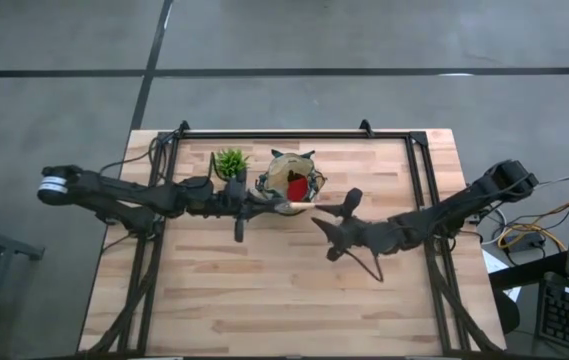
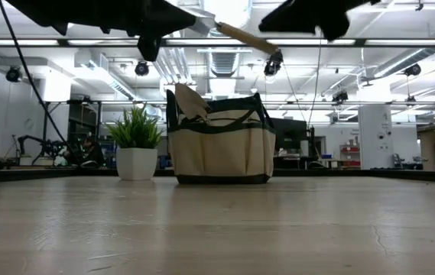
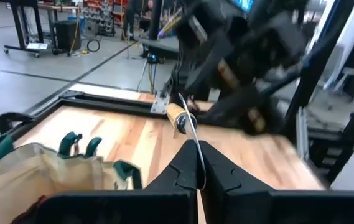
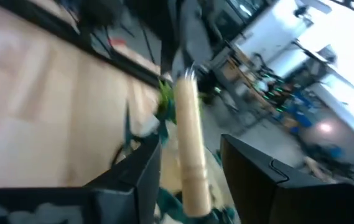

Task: Pick & Place Garden tools in Gardening bag
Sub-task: Put the brown trowel into the white gardening bag

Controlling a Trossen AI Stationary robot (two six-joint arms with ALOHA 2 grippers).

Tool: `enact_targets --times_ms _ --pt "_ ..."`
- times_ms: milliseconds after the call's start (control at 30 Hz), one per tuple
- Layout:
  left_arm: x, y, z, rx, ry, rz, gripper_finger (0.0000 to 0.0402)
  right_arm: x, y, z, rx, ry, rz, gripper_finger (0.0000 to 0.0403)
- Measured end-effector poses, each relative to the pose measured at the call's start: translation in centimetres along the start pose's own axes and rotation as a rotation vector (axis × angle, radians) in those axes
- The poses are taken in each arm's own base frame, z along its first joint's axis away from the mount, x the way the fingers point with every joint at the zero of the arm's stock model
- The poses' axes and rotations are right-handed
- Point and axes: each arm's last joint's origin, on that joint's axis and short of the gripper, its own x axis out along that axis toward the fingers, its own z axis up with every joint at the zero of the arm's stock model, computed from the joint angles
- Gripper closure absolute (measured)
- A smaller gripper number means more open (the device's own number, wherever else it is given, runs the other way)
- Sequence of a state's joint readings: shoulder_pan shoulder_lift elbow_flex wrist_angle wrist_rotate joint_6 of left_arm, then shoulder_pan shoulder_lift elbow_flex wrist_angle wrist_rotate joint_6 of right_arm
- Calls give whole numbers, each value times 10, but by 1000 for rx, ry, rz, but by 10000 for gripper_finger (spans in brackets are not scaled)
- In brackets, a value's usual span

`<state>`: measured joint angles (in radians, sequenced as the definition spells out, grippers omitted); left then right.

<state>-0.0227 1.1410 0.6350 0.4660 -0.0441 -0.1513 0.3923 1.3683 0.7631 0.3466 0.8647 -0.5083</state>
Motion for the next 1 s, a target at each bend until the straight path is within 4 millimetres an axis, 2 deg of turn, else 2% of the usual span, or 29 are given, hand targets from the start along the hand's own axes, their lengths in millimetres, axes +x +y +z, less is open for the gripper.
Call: enact_targets --times_ms 133,267,400,500,700,1000 --pt "-4 0 -2 62 53 3 399 -9 -13 9 108 -101 99 235" --pt "-5 0 -3 90 73 -20 400 -18 -32 17 291 -225 242 232" --pt "-5 -3 -3 117 73 -53 400 -21 -51 20 476 -315 399 231" --pt "-5 -5 -3 130 69 -66 400 -20 -58 20 552 -343 475 229" --pt "-2 -14 5 176 58 -103 401 -10 -60 15 601 -318 487 225" --pt "9 -17 10 219 131 -107 401 4 -58 9 560 -291 446 222"
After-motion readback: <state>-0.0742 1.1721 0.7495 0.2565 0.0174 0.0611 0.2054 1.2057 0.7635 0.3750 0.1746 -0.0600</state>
